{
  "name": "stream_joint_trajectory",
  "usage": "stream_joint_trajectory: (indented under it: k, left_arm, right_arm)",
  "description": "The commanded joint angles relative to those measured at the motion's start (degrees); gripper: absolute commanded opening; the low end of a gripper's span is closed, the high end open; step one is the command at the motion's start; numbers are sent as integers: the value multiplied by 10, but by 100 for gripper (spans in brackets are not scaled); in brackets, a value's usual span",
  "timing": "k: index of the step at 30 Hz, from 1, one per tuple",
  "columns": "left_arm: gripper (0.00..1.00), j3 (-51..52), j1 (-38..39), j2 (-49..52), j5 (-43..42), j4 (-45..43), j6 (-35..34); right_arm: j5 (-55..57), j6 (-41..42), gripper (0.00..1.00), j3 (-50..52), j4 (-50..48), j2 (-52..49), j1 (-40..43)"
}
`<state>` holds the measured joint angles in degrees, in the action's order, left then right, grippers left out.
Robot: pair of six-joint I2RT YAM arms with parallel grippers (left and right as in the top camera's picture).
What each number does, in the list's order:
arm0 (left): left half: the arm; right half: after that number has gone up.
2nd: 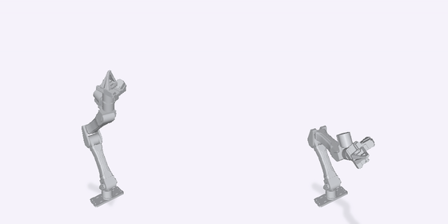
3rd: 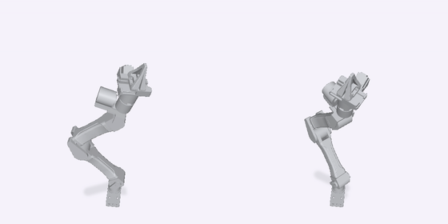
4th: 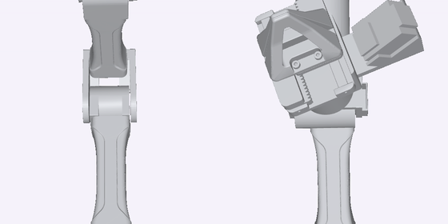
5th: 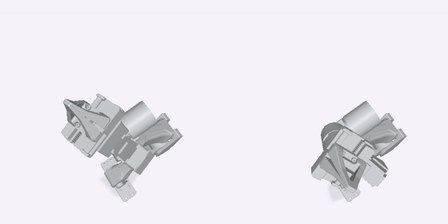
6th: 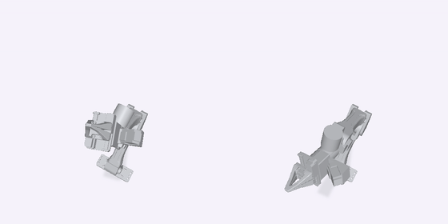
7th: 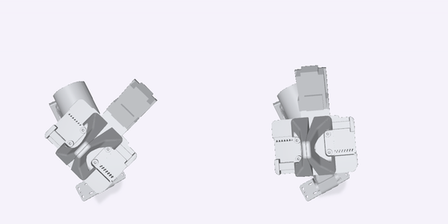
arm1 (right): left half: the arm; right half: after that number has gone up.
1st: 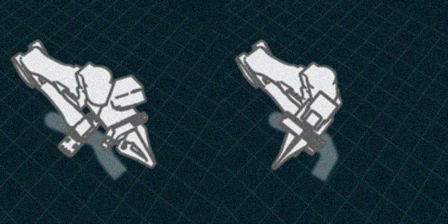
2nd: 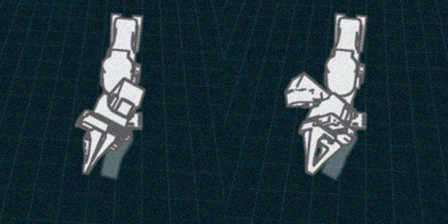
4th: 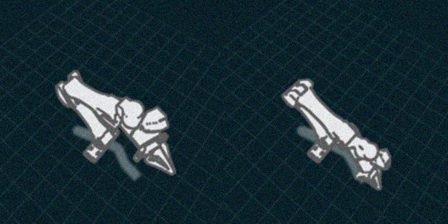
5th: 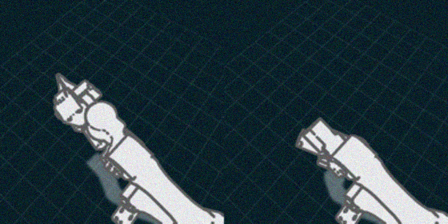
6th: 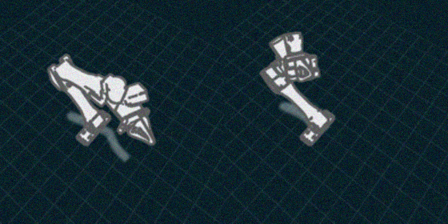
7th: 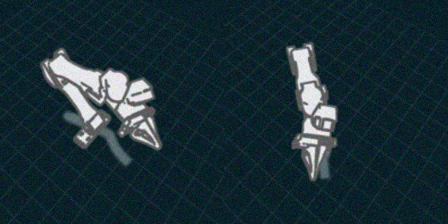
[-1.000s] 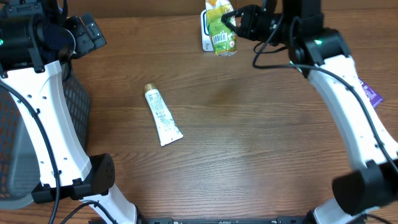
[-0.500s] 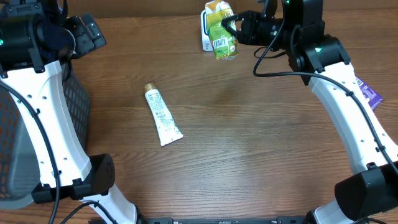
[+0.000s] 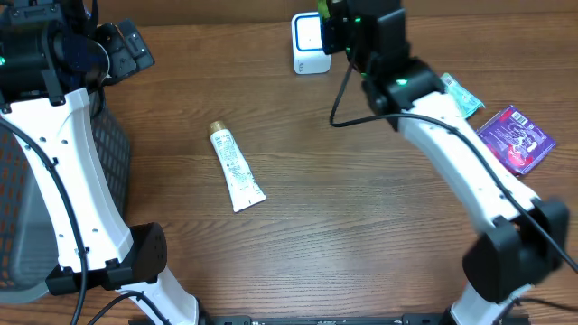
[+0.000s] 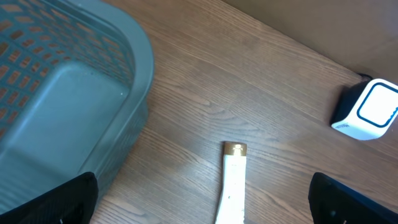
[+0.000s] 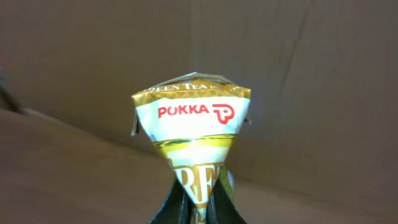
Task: Scan the item barcode
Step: 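Hold the green tea pack in front of the scanner window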
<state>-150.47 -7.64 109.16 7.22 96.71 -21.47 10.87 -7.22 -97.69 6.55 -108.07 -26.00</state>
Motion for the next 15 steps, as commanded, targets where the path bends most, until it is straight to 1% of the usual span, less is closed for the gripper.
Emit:
stream_joint_trajectory:
  k: [1, 3, 6, 9, 13, 15]
  left_arm:
    - [100, 1, -2, 2, -2, 1, -8]
    - [100, 1, -2, 2, -2, 1, -8]
    - [100, 1, -2, 2, -2, 1, -8]
    - [100, 1, -2, 2, -2, 1, -8]
    - [100, 1, -2, 2, -2, 1, -8]
    - [99, 1, -2, 2, -2, 1, -8]
  right_arm:
    - [71, -238, 4, -8, -56, -39, 3]
    - [71, -323, 4, -8, -102, -65, 3]
    - [71, -408, 4, -8, -171, -102, 3]
    - [71, -438, 4, -8, -232, -136, 3]
    - [70, -446, 4, -8, -308, -176, 3]
    - [66, -463, 4, -10, -353, -197, 3]
